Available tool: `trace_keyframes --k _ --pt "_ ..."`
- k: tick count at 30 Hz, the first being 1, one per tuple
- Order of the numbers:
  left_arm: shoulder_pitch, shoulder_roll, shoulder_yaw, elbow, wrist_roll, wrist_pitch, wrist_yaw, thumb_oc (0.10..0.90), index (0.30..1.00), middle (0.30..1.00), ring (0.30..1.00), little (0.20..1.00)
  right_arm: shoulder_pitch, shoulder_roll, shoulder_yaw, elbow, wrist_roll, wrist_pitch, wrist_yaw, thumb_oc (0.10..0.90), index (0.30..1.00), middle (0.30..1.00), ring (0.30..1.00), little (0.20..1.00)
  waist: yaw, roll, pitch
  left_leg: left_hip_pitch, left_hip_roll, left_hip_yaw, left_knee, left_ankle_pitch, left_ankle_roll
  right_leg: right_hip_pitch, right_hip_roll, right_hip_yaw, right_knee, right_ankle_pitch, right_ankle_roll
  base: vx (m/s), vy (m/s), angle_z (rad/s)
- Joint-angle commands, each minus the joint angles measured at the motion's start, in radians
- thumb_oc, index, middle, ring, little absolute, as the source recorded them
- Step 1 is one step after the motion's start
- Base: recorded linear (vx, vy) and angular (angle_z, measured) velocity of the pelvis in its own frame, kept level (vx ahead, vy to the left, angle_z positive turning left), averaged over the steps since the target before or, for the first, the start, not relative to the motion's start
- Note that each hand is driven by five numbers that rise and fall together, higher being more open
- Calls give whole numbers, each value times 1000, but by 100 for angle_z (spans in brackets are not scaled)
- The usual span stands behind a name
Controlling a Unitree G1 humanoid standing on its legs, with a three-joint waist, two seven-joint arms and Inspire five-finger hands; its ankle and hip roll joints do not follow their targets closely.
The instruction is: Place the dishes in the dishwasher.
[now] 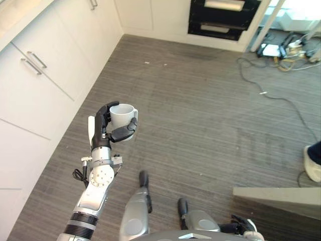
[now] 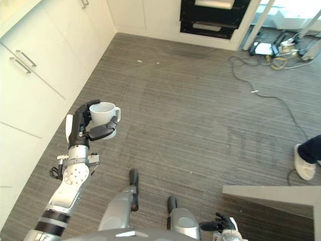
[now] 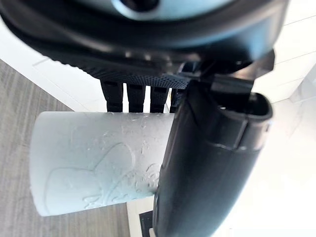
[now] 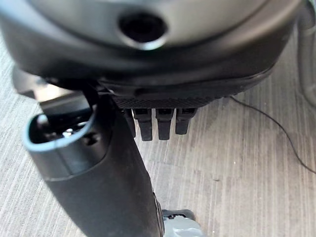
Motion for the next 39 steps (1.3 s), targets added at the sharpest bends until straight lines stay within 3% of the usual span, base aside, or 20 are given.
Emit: trace_keyframes --k 1,3,5,6,7,8,9,10,11,13,17,19,22,25,28,29,31,34,36,39 --pt "-70 32 47 -120 111 -89 43 400 300 300 300 300 8 -27 59 2 -73 -24 -20 800 900 900 900 900 53 -37 -141 -75 -25 -38 7 71 8 229 -111 92 -50 -84 131 749 211 -60" --pt "-55 17 30 -123 95 -86 39 400 300 300 300 300 40 -18 59 1 -101 -24 -21 800 900 900 900 900 50 -35 -201 -28 -28 -29 0 149 11 258 -169 112 -28 -91 176 767 256 -87" --pt "-76 17 14 -116 99 -85 40 400 300 300 300 300 44 -16 44 3 -81 -20 -19 800 900 900 900 900 48 -48 -219 -14 -50 -13 -1 146 22 246 -204 113 1 -49 201 425 176 -89" --pt "-94 34 -5 -123 113 -81 39 400 300 300 300 300 50 -4 32 6 -57 -20 -17 800 900 900 900 900 39 -59 -233 36 -79 -5 -15 127 51 179 -237 135 95 124 225 472 176 -61" --pt "-94 33 -7 -122 113 -81 39 400 300 300 300 300 51 -5 31 6 -57 -20 -17 800 900 900 900 900 37 -68 -236 38 -88 -5 -11 113 49 182 -246 130 101 111 224 365 194 -41" --pt "-110 38 -12 -131 118 -79 39 400 300 300 300 300 53 5 26 9 -45 -21 -16 800 900 900 900 900 31 -60 -231 63 -95 1 -15 106 65 143 -251 152 175 229 220 448 255 -28" --pt "-147 53 -26 -148 133 -77 35 400 300 300 300 300 57 12 23 -2 -23 -24 -14 800 900 900 900 900 6 -45 -208 123 -124 -20 -15 63 92 76 -271 166 363 391 176 523 366 -23" --pt "-163 61 -36 -148 142 -74 32 400 300 300 300 300 60 12 26 -12 -20 -26 -15 800 900 900 900 900 -7 -31 -187 154 -126 -31 -15 47 108 32 -256 169 449 419 156 436 277 -27" --pt "-163 61 -36 -148 142 -74 32 400 300 300 300 300 60 12 26 -12 -20 -26 -15 800 900 900 900 900 -7 -31 -187 154 -126 -31 -15 47 108 32 -256 169 449 419 156 327 204 5" --pt "-202 71 -62 -119 162 -62 21 400 300 300 300 300 38 23 29 -23 4 -34 -22 800 900 900 900 900 -75 -2 -117 231 -129 -106 -15 -13 135 -166 -87 206 660 278 119 333 127 19" --pt "-221 60 -76 -108 157 -64 13 400 300 300 300 300 27 31 31 -22 21 -42 -22 800 900 900 900 900 -123 -4 -104 272 -133 -156 -15 -49 126 -272 2 160 570 122 115 357 -79 30" --pt "-227 56 -79 -107 156 -68 -1 400 300 300 300 300 21 30 42 -4 10 -44 -18 800 900 900 900 900 -167 -35 -110 340 -161 -182 -15 -110 109 -317 35 98 266 105 155 649 -199 89" --pt "-210 40 -86 -94 152 -52 -11 400 300 300 300 300 74 46 9 50 23 -38 -19 800 900 900 900 900 -223 -51 -126 438 -193 -258 -15 -189 127 -338 106 44 -52 215 158 589 -149 85" --pt "-220 31 -125 -97 164 -64 -45 400 300 300 300 300 112 57 -23 123 38 -13 -18 800 900 900 900 900 -252 -59 -142 526 -199 -355 -15 -216 131 -332 107 67 -28 246 158 462 -247 121" --pt "-183 15 -90 -93 135 -65 -43 400 300 300 300 300 116 48 -45 142 46 -2 -7 800 900 900 900 900 -264 -58 -157 566 -158 -323 135 -203 63 -273 97 84 -12 258 131 358 -270 113" --pt "-160 -1 -80 -102 97 -75 -51 400 300 300 300 300 110 22 -78 136 60 -8 -6 800 900 900 900 900 -262 -51 -153 467 -138 -250 391 -93 -7 -204 64 73 -42 230 127 172 -221 39" --pt "-164 -6 -78 -114 74 -77 -59 400 300 300 300 300 98 5 -89 127 65 -10 -7 800 900 900 900 900 -244 -67 -134 383 -153 -222 560 -34 -31 -152 46 86 -74 228 126 149 -230 71" --pt "-178 -1 -72 -129 73 -87 -51 400 300 300 300 300 45 -29 -90 99 87 -10 -19 800 900 900 900 900 -193 -116 -99 188 -152 -83 791 -43 -17 -50 0 111 -101 196 99 240 -254 30" --pt "-172 -1 -67 -129 62 -92 -42 400 300 300 300 300 25 -37 -105 82 122 -15 -28 800 900 900 900 900 -161 -117 -89 113 -101 -16 763 -55 -9 -19 -17 126 -103 174 93 322 -45 -81" --pt "-156 -9 -51 -131 45 -97 -30 400 300 300 300 300 12 -52 -86 27 128 -30 -26 800 900 900 900 900 -131 -87 -97 121 -45 -15 393 -63 15 22 -27 150 -111 125 113 378 129 -63"
